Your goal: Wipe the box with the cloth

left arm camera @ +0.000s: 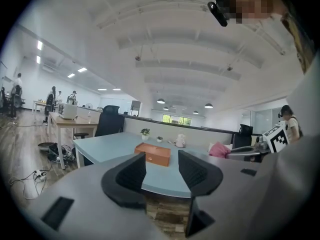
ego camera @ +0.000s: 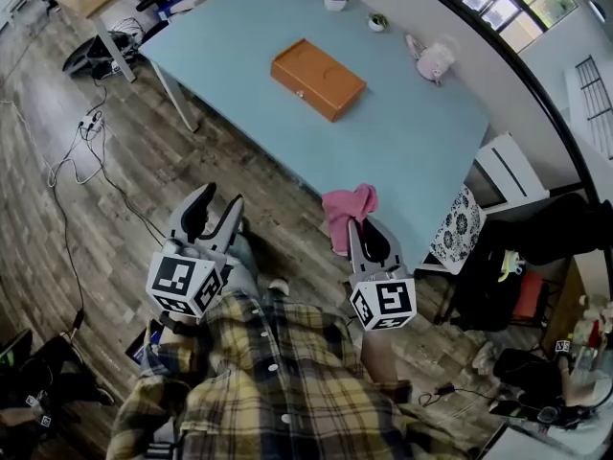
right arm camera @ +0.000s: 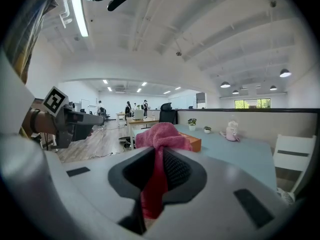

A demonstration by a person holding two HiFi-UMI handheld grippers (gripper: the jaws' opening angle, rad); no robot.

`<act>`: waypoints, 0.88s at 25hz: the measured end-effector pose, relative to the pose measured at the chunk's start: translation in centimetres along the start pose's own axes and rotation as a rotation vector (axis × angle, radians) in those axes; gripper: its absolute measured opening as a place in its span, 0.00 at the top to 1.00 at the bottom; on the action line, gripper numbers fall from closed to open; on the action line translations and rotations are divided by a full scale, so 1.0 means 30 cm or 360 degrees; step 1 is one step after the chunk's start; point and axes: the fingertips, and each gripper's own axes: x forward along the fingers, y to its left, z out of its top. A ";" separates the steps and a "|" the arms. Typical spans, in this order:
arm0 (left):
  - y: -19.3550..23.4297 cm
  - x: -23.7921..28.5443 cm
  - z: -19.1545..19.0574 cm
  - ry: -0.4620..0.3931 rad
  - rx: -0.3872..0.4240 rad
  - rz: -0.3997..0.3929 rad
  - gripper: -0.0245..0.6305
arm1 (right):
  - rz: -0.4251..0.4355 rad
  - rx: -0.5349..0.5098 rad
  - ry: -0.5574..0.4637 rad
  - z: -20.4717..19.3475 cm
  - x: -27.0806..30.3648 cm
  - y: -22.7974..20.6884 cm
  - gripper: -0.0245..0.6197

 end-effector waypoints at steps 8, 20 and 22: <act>0.282 0.236 0.086 0.0035 0.0019 -0.0079 0.66 | -0.0080 0.0026 0.0030 0.074 0.333 -0.003 0.88; 0.682 0.492 0.193 0.0063 0.0069 -0.0185 0.66 | -0.0189 0.0050 0.0077 0.170 0.767 0.058 0.88; 0.731 0.496 0.190 0.0079 0.0088 -0.0197 0.66 | -0.0195 0.0057 0.0093 0.167 0.815 0.085 0.89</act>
